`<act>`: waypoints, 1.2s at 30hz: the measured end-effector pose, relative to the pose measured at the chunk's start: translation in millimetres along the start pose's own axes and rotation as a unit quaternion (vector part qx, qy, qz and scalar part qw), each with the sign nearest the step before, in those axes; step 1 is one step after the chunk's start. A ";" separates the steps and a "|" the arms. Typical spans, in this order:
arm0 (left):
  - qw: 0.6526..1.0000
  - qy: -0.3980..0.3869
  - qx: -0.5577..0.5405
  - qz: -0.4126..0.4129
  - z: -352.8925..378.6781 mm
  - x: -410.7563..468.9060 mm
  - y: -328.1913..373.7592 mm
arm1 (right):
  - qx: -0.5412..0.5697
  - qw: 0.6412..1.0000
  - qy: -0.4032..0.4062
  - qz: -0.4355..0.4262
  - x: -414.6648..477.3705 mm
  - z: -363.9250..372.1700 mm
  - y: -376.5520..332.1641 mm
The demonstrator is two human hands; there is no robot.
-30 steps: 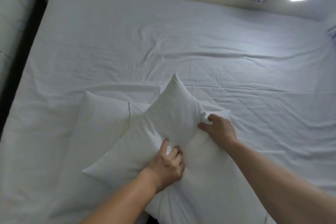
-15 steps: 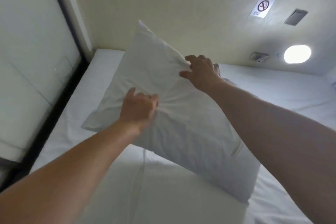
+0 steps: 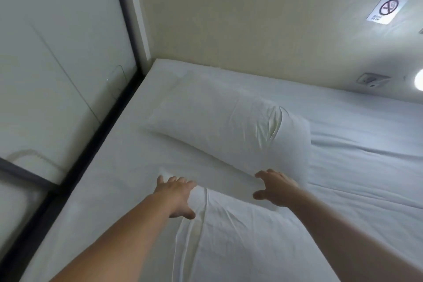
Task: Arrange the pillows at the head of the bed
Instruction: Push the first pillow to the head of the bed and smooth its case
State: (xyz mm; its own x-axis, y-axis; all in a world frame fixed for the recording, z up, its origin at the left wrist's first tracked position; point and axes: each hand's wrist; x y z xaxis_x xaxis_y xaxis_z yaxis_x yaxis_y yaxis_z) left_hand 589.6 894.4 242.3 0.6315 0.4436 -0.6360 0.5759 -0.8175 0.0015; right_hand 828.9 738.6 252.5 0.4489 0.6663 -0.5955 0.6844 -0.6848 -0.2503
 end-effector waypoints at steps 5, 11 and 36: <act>0.996 -0.063 0.011 0.069 61.2 27.3 25.2 | 0.037 0.993 -0.112 -0.010 20.2 77.2 25.0; 0.995 -0.028 0.062 0.077 136.5 54.5 53.7 | 0.010 0.998 -0.060 -0.016 43.4 168.0 35.8; 0.963 0.212 0.010 0.167 -92.2 129.6 202.7 | -0.106 0.970 0.175 0.131 -53.1 -77.2 215.9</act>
State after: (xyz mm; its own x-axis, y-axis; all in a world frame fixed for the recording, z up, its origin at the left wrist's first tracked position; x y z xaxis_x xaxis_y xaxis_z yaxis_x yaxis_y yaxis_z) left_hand 836.1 820.0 231.4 0.9372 0.2615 -0.2309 0.2967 -0.9457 0.1329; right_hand 997.2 578.2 289.0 0.7657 0.5618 -0.3131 0.6063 -0.7930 0.0599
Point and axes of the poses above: each hand's wrist, its own x-axis towards the middle knuckle, its own z-axis out of the palm, y = z × x, and after that the axes turned 9 degrees about x, right-handed
